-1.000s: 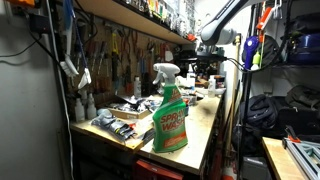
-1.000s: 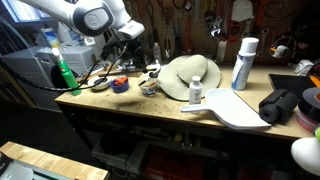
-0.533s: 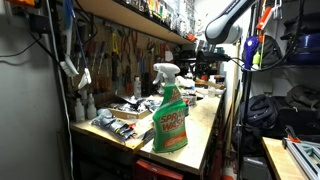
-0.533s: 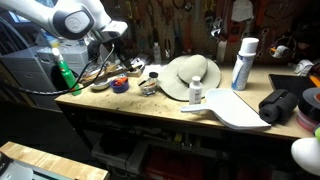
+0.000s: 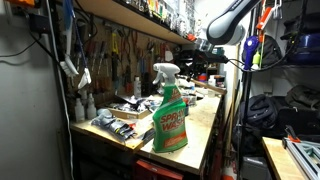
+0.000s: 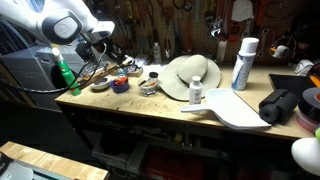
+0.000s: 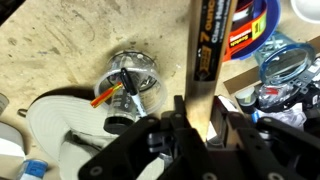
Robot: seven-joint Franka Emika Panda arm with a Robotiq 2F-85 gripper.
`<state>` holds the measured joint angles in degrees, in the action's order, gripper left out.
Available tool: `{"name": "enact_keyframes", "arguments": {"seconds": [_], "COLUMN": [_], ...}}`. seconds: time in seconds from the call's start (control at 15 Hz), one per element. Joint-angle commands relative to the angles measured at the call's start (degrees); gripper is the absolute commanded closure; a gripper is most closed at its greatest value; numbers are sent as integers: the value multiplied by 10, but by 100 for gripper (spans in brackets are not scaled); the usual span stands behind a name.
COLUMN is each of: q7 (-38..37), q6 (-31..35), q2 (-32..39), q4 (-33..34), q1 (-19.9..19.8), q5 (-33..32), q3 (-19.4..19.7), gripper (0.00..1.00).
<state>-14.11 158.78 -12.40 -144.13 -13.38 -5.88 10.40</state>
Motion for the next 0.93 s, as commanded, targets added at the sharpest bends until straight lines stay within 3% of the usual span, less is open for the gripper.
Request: {"name": "enact_keyframes", "arguments": {"seconds": [0.0, 0.07, 0.2, 0.53, 0.73, 0.8, 0.87], "q7": [5, 5, 82, 183, 165, 172, 172], "q6": [0, 0, 30, 65, 82, 64, 65], "q2": [1, 1, 5, 75, 136, 93, 107], "q4": [0, 0, -4, 53, 110, 69, 81], "q1": [-7, -7, 28, 61, 54, 58, 59], "q5": [7, 7, 43, 25, -25, 0, -1], "q3": [-8, -8, 4, -17, -33, -30, -31], "gripper": [70, 93, 93, 93, 93, 93, 70]}}
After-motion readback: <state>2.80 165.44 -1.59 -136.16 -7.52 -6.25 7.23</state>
